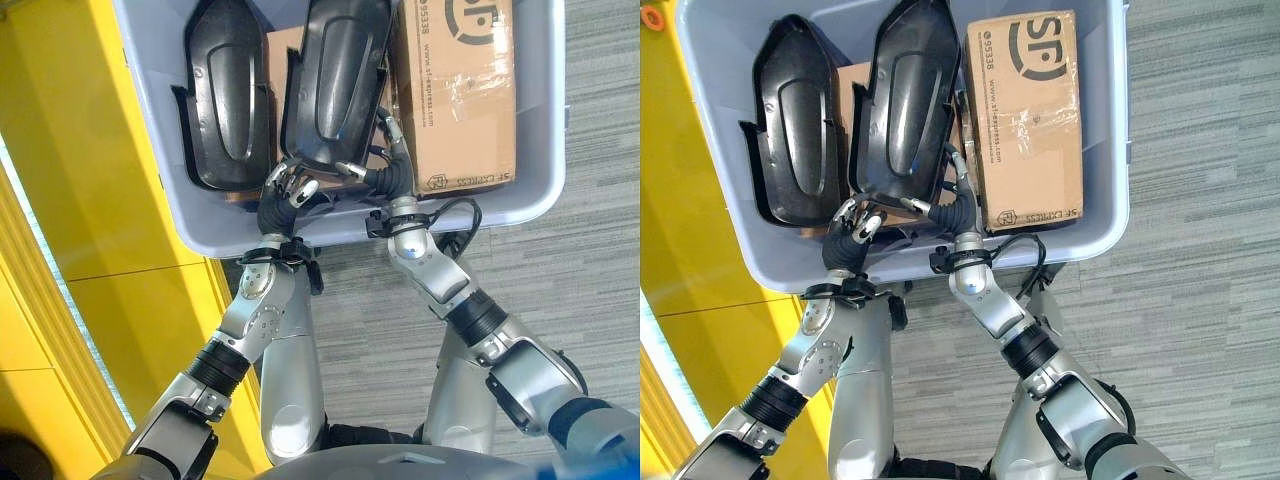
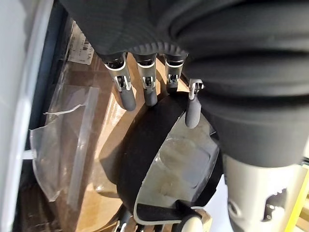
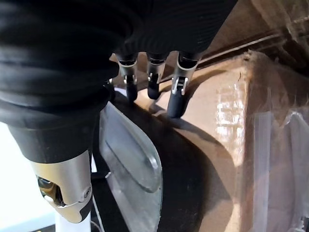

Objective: Move parts from the plastic box to the shelf.

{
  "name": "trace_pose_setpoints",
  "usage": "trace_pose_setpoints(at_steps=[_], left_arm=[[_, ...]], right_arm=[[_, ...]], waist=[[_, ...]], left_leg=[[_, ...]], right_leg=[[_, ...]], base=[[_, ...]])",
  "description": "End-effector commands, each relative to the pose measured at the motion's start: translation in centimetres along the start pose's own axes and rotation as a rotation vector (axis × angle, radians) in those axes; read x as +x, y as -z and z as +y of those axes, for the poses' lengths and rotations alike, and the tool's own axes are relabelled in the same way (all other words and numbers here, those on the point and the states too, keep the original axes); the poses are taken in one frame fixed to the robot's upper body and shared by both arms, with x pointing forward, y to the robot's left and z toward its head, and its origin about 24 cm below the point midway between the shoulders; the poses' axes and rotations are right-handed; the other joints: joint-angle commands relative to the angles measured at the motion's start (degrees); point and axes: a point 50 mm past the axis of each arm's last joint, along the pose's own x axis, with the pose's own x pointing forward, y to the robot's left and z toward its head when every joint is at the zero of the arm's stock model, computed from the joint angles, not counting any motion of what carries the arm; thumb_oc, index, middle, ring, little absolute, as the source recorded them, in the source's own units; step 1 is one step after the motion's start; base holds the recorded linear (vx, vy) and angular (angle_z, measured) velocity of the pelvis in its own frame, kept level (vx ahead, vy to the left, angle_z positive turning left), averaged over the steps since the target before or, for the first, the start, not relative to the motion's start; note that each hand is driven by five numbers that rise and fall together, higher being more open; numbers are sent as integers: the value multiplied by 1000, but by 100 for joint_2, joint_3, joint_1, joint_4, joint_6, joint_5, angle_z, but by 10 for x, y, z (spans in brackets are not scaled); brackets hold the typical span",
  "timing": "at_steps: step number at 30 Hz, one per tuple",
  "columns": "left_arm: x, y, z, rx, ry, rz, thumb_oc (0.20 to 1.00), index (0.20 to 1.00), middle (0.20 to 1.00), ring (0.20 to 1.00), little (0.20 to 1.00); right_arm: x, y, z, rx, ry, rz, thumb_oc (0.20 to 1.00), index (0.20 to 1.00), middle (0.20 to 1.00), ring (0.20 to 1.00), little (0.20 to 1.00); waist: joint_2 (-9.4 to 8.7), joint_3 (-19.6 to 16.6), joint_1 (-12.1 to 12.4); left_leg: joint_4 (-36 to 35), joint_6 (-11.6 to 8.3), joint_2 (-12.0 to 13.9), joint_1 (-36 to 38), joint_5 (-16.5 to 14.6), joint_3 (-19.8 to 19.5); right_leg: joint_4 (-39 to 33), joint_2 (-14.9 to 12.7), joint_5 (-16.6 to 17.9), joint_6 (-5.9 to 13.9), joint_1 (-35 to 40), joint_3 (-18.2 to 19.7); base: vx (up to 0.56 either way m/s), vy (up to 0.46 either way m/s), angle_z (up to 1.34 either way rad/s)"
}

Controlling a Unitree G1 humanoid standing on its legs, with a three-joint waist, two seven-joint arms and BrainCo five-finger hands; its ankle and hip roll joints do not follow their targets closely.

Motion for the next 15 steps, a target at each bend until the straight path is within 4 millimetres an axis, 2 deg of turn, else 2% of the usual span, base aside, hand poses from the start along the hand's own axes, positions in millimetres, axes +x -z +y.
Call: trace_pose_setpoints(at_steps=[1,7,10,13,15], left_arm=[[-22,19,-15,-35,106,89,1000,1000,1000,1000,1000],[-20,17,-13,-26,118,99,1000,1000,1000,1000,1000],[-21,16,-11,-22,117,101,1000,1000,1000,1000,1000],[-19,16,-14,-16,116,97,1000,1000,1000,1000,1000],[-20,18,-14,-21,112,97,1000,1000,1000,1000,1000]], right_arm=[[-9,14,33,-71,-196,87,1000,1000,1000,1000,1000],[-3,17,30,-125,-171,100,1000,1000,1000,1000,1000],[-6,29,31,15,-135,264,1000,1000,1000,1000,1000],[-13,48,33,263,-58,464,1000,1000,1000,1000,1000],[-17,59,32,339,-23,533,1000,1000,1000,1000,1000]], waist=[[430,-18,465],[448,-18,541],[444,-18,582],[449,-18,597],[470,-18,605]], left_leg=[[-730,167,-331,-13,376,422],[-684,164,-339,-38,355,365],[-652,162,-333,-53,328,331],[-670,165,-332,-116,353,320],[-671,163,-337,-108,339,326]], right_leg=[[920,-384,-772,641,-33,-423],[964,-421,-770,645,-7,-478],[1021,-430,-793,654,-4,-495],[1030,-423,-799,638,-47,-507],[1053,-426,-818,639,-48,-499]], base=[[0,0,0],[2,-3,3],[6,-3,3],[0,0,0],[0,41,3]])
